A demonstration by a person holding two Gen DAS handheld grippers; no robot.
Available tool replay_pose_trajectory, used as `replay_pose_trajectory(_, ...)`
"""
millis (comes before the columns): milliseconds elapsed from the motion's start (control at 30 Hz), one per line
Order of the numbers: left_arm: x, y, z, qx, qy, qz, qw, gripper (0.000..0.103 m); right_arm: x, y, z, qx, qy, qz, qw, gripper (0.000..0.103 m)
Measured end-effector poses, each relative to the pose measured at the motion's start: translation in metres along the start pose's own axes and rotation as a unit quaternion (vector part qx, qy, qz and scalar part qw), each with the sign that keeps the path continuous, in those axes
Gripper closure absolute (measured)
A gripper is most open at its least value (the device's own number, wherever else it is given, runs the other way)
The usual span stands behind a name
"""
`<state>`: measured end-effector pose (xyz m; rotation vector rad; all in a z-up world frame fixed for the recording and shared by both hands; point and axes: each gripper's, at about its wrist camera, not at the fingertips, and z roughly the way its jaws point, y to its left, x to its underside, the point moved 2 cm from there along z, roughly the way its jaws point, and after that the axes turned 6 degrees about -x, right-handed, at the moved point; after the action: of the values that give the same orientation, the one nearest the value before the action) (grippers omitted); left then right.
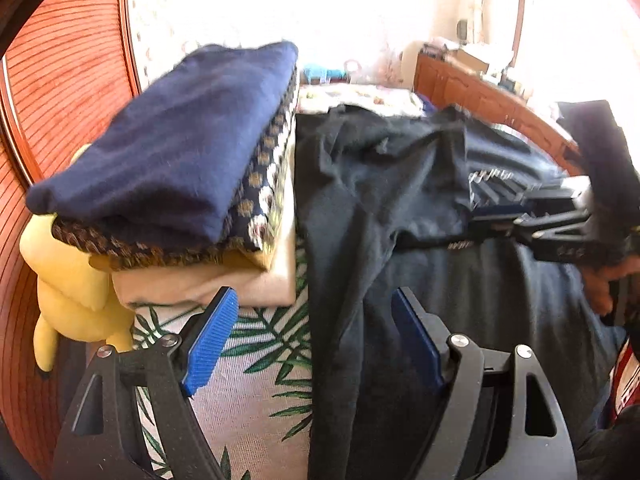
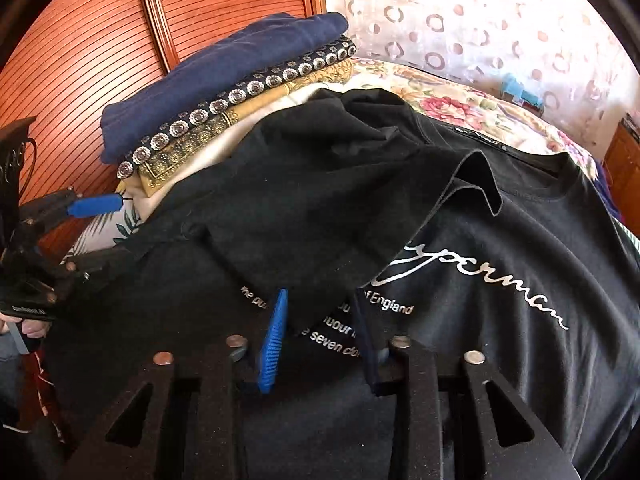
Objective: Fold small clothes
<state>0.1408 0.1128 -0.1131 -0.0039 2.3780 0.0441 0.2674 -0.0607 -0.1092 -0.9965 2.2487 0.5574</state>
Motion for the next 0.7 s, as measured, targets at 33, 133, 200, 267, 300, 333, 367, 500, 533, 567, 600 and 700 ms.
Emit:
replay_pose_trajectory(33,-0.002,0.001,-0.004,0.004,-0.008,-0.005,0.9999,0.023,-0.005,-0.001,0.003,-0.007,0.000,-0.002,1.000,0.095)
replay_pose_trajectory(133,-0.008,0.005,-0.014,0.004,-0.030,-0.016,0.9994,0.023,-0.001,0.003,0.000,-0.010,-0.005,-0.010,1.000,0.102)
replay_pose_trajectory(200,-0.013,0.005,-0.018,-0.003,-0.041,-0.018,0.9990,0.023,0.004,0.006,-0.013,-0.025,-0.014,-0.004,1.000,0.102)
replay_pose_trajectory(267,-0.016,0.004,-0.021,-0.002,-0.049,-0.017,0.9987,0.023,0.009,0.008,-0.031,-0.038,-0.026,-0.002,0.999,0.102)
replay_pose_trajectory(300,-0.017,0.002,-0.023,0.000,-0.052,-0.015,0.9985,0.023,0.012,0.010,-0.037,-0.047,-0.028,0.000,0.999,0.102)
replay_pose_trajectory(333,-0.018,-0.001,-0.022,0.001,-0.054,-0.013,0.9985,0.023,0.015,0.011,-0.041,-0.050,-0.028,0.002,0.998,0.102)
replay_pose_trajectory(367,-0.019,-0.003,-0.022,0.001,-0.055,-0.010,0.9984,0.023,0.017,0.010,-0.046,-0.051,-0.026,0.004,0.998,0.102)
replay_pose_trajectory(500,-0.023,-0.013,-0.018,0.007,-0.052,-0.005,0.9986,0.023,0.024,-0.002,-0.056,-0.043,-0.029,0.015,0.999,0.102)
replay_pose_trajectory(533,-0.025,-0.016,-0.015,0.010,-0.049,-0.006,0.9987,0.023,0.024,-0.004,-0.061,-0.035,-0.032,0.016,0.999,0.098)
replay_pose_trajectory(567,-0.026,-0.018,-0.014,0.012,-0.047,-0.006,0.9988,0.023,0.022,-0.007,-0.063,-0.022,-0.035,0.018,0.999,0.091)
replay_pose_trajectory(600,-0.029,-0.021,-0.012,0.017,-0.045,-0.006,0.9988,0.023,0.022,-0.011,-0.066,-0.011,-0.040,0.021,0.999,0.087)
replay_pose_trajectory(700,-0.037,-0.032,-0.006,0.034,-0.044,-0.003,0.9985,0.023,0.025,-0.023,-0.082,0.004,-0.060,0.032,0.998,0.062)
